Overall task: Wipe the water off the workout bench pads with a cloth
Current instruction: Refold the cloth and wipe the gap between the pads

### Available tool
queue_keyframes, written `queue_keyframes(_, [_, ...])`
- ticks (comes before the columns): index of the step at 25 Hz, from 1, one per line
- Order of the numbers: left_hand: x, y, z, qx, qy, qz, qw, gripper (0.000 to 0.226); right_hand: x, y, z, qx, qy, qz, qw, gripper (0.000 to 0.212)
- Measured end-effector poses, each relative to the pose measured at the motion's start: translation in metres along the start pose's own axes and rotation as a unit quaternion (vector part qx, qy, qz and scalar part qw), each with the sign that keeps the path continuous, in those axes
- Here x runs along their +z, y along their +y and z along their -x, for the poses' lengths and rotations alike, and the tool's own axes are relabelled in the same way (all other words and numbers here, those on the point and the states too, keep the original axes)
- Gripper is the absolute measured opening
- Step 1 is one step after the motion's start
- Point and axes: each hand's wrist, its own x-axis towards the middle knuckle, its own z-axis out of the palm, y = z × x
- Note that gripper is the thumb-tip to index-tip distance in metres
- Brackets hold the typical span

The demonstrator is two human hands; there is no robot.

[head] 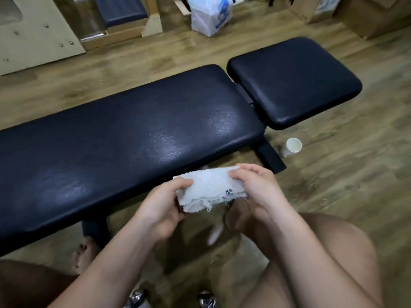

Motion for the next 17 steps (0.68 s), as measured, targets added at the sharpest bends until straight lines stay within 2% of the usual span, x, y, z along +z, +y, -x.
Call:
queue_keyframes(2, [0.022,-0.007,-0.023,-0.098,-0.009,0.143,0.985,0.009,-0.011,-0.01,-0.023,0.049,0.003,-0.026,0.998,0.019])
queue_keyframes(6, [0.08,-0.018,-0.053,-0.145,-0.022,0.263,0.954,0.008,-0.031,-0.037,-0.061,0.11,0.029,-0.093,0.989,0.006])
queue_keyframes(8, [0.111,-0.018,-0.062,-0.14,-0.027,0.308,0.941,0.013,-0.04,-0.053,-0.078,0.098,0.079,-0.085,0.988,0.006])
queue_keyframes(10, [0.127,-0.011,-0.069,-0.115,-0.017,0.344,0.932,0.016,-0.039,-0.058,-0.087,0.078,0.087,-0.075,0.99,0.008])
queue_keyframes(13, [0.099,-0.002,-0.066,-0.08,0.038,0.392,0.915,0.019,-0.008,-0.042,-0.077,0.084,0.034,-0.099,0.991,0.005])
queue_keyframes(15, [0.067,-0.003,-0.061,-0.06,0.083,0.438,0.893,0.02,0.013,-0.022,-0.067,0.109,-0.011,-0.127,0.986,0.013])
queue_keyframes(17, [0.065,-0.004,-0.061,-0.053,0.089,0.476,0.873,0.018,0.015,-0.018,-0.072,0.117,-0.028,-0.14,0.983,0.024])
